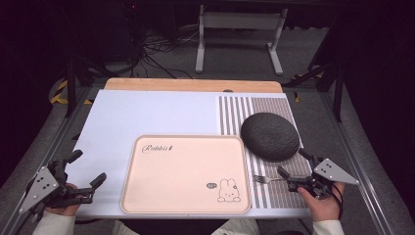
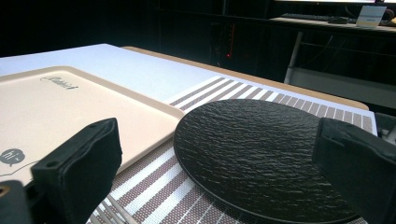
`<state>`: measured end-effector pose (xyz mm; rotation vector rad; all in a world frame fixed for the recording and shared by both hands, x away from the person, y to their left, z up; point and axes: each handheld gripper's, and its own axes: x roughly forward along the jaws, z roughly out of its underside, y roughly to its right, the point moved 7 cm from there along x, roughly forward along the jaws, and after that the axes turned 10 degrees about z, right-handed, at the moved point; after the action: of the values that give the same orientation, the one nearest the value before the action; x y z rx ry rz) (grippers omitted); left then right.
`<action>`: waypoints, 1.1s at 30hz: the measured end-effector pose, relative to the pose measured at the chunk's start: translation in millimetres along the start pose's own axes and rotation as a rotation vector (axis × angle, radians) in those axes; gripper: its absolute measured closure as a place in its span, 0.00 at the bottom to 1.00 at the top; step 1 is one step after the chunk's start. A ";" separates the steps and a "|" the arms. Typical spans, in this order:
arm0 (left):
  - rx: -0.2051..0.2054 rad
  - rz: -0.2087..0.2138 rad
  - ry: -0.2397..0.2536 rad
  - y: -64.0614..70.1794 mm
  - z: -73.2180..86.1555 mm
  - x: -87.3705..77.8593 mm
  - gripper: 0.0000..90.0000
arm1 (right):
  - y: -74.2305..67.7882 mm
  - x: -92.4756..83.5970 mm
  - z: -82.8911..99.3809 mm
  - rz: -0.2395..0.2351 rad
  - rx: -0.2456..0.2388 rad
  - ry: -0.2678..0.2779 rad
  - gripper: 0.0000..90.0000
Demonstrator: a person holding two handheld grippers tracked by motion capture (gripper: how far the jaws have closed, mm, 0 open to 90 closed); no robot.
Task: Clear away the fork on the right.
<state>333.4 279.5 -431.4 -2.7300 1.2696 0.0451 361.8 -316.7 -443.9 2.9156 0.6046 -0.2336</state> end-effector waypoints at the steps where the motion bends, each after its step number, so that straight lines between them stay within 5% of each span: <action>1: -0.002 0.001 0.002 0.2 -0.1 0.1 0.01 | -0.1 -0.2 0.1 -0.001 0.001 0.000 0.02; 20: 0.013 -0.002 -0.019 1.3 2.0 2.4 0.01 | 1.2 5.0 -0.7 -0.010 0.000 -0.020 0.03; 24: 0.007 0.000 -0.026 0.7 3.4 3.2 0.01 | 1.0 12.5 -11.2 -0.039 0.028 -0.012 0.03; 33: -0.002 -0.004 -0.020 -0.6 3.7 2.5 0.01 | -8.4 32.5 -31.3 -0.083 -0.021 -0.034 0.03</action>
<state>335.6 278.5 -435.2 -2.7269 1.2592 0.0736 391.7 -291.0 -420.3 2.8632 0.7197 -0.2843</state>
